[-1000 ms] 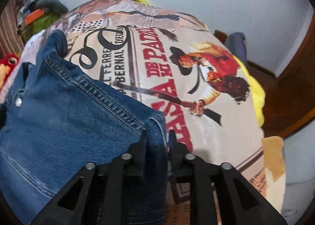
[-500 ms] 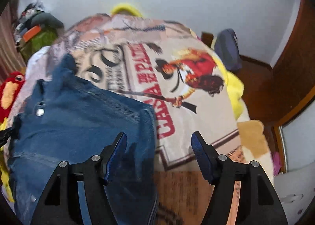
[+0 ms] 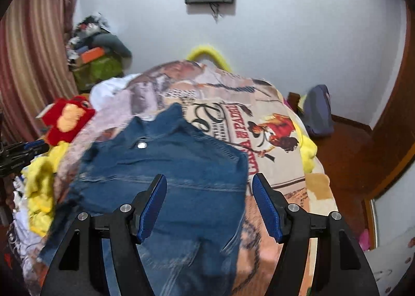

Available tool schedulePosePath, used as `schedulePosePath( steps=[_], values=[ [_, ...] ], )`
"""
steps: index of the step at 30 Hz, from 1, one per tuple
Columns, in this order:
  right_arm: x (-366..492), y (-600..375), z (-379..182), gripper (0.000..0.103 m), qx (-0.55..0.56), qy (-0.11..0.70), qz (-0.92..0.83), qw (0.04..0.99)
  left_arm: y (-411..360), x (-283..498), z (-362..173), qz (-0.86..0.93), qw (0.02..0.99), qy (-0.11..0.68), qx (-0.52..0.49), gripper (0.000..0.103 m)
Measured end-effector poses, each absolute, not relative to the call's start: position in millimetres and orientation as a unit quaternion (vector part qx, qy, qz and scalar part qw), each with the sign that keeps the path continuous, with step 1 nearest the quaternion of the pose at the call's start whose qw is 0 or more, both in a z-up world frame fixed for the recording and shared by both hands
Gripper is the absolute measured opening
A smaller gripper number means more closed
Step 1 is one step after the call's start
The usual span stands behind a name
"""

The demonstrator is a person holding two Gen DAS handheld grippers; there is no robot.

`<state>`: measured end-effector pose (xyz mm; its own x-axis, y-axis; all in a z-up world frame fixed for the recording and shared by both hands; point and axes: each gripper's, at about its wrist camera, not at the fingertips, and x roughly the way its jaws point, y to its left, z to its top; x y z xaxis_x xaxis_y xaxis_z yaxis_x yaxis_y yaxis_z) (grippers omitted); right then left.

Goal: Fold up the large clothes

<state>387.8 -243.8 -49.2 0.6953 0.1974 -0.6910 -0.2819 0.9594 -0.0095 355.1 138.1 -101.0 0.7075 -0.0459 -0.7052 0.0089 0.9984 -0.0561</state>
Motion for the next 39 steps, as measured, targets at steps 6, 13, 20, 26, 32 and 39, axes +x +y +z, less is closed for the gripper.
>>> schedulePosePath(
  steps=[6, 13, 20, 26, 32, 39],
  values=[
    [327, -248, -44, 0.079, -0.047, 0.358, 0.142, 0.922, 137, 298, -90, -0.017, 0.932, 0.361, -0.028, 0.049],
    [276, -263, -81, 0.083, -0.036, 0.412, 0.138, 0.9, 147, 240, -119, 0.009, 0.925, 0.378, -0.036, 0.09],
    [246, -278, -131, 0.084, -0.012, 0.476, 0.133, 0.869, 158, 203, -188, 0.006, 0.884, 0.461, -0.077, 0.09],
    [234, -295, -163, 0.084, 0.064, 0.523, 0.133, 0.84, 162, 183, -242, -0.002, 0.841, 0.522, -0.147, 0.09],
    [226, -300, -186, 0.08, 0.114, 0.545, 0.141, 0.819, 166, 170, -270, -0.015, 0.812, 0.544, -0.21, 0.078],
    [223, -296, -185, 0.042, 0.111, 0.532, 0.144, 0.827, 168, 173, -270, -0.031, 0.81, 0.534, -0.239, 0.04]
  ],
)
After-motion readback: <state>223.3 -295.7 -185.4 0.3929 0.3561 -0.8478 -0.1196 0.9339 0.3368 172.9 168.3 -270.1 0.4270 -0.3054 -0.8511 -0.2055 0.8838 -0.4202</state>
